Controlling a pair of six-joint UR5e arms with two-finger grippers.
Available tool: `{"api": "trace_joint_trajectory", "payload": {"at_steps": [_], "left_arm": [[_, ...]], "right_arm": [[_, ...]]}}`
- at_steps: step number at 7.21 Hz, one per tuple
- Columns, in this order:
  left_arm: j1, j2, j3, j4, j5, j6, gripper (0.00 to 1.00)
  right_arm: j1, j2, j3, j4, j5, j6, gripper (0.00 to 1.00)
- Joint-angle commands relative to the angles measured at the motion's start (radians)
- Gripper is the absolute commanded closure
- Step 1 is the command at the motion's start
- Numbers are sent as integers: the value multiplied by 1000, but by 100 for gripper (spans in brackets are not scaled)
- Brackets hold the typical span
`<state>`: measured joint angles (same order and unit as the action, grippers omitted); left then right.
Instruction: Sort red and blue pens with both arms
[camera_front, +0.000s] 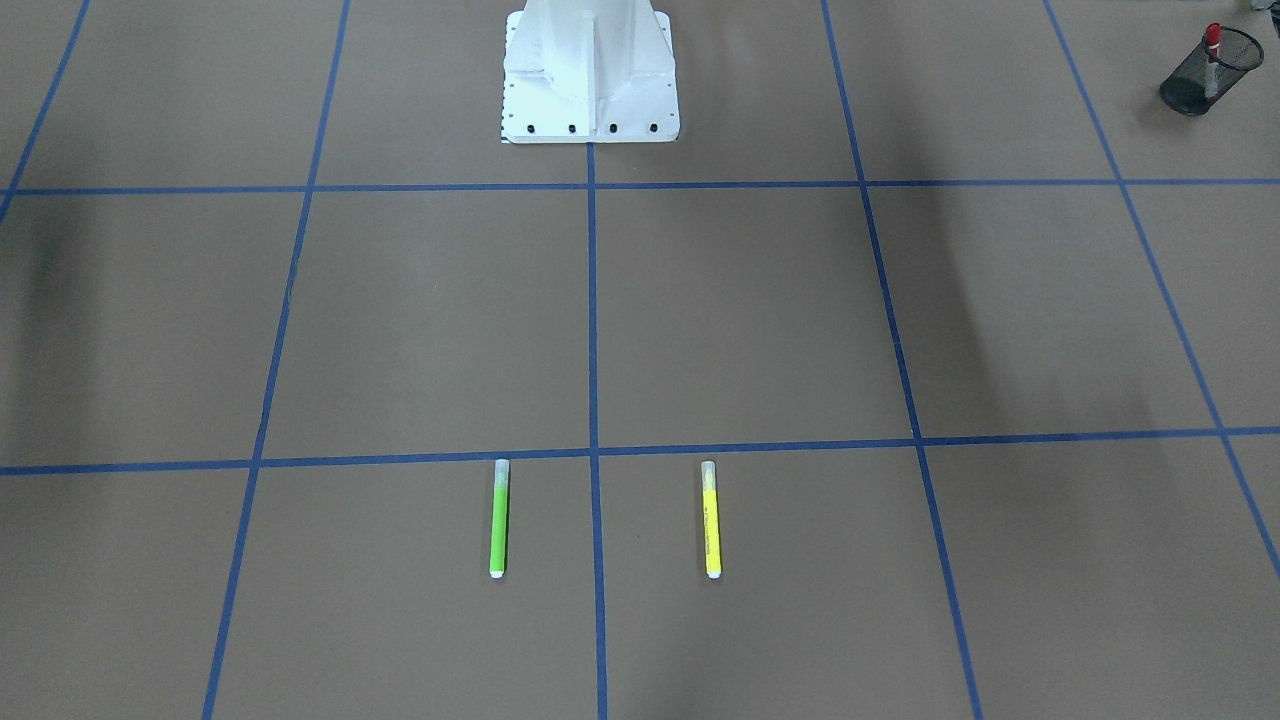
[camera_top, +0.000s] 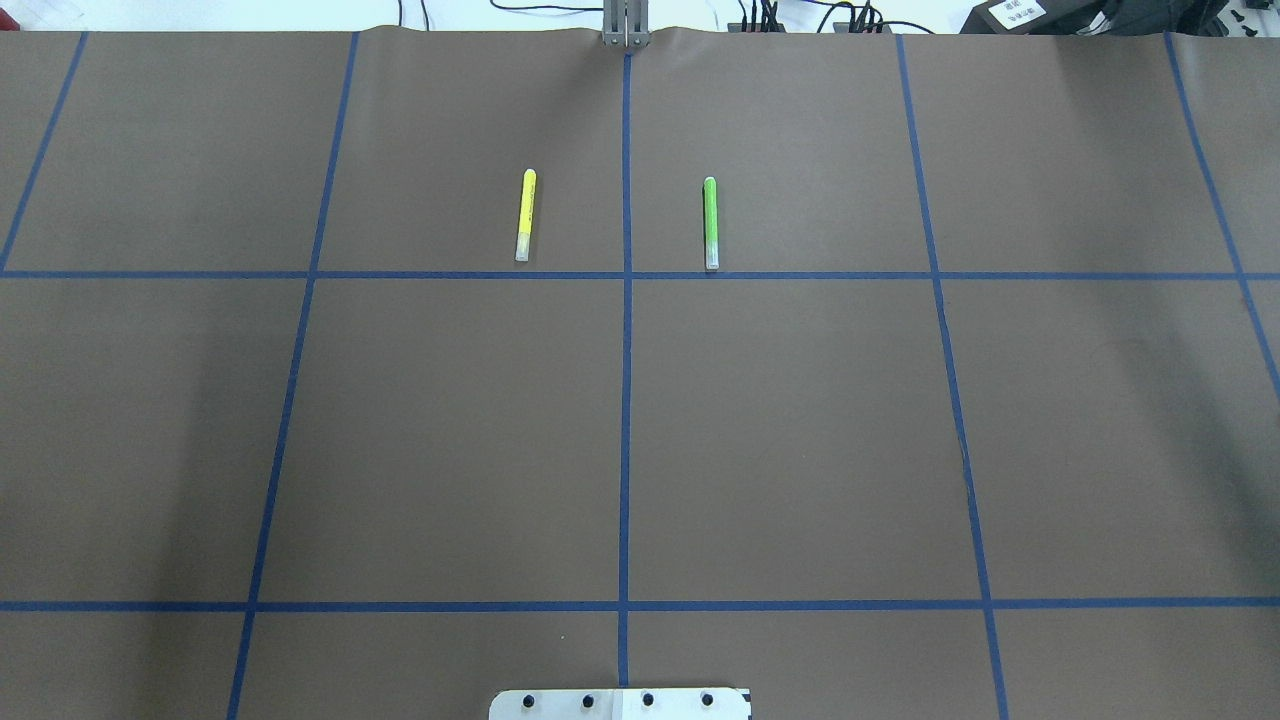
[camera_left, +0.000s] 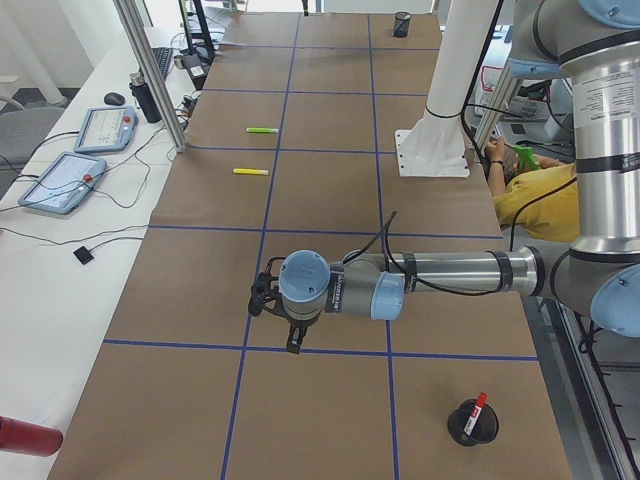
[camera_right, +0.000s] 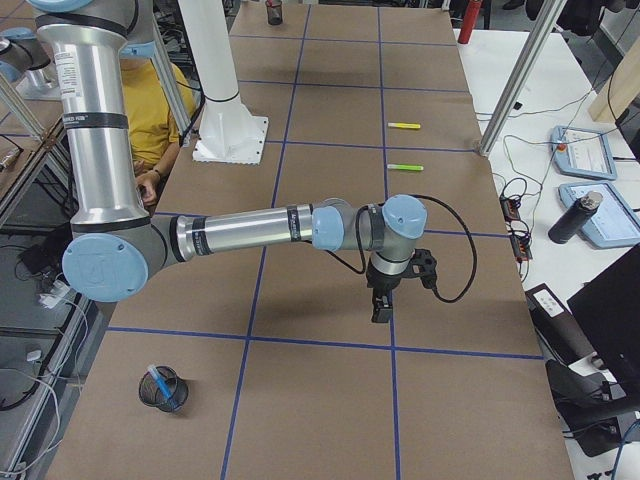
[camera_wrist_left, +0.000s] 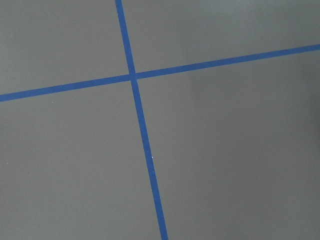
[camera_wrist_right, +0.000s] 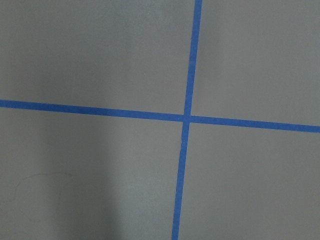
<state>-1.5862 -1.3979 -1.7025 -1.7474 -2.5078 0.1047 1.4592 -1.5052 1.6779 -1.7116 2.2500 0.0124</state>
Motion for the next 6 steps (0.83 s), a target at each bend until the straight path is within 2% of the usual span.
{"api": "trace_joint_trajectory", "payload": {"at_steps": [1, 2, 5, 6], "left_arm": [[0, 3, 0, -21, 1, 1, 0], [0, 4, 1, -23, 1, 1, 0], [0, 0, 3, -21, 13, 0, 0], [0, -4, -8, -23, 138, 3, 0]], "right_arm": [[1, -82, 48, 89, -1, 3, 0], [1, -133, 40, 210, -1, 15, 0], [3, -161, 37, 245, 2, 14, 0], [3, -161, 33, 247, 2, 14, 0]]}}
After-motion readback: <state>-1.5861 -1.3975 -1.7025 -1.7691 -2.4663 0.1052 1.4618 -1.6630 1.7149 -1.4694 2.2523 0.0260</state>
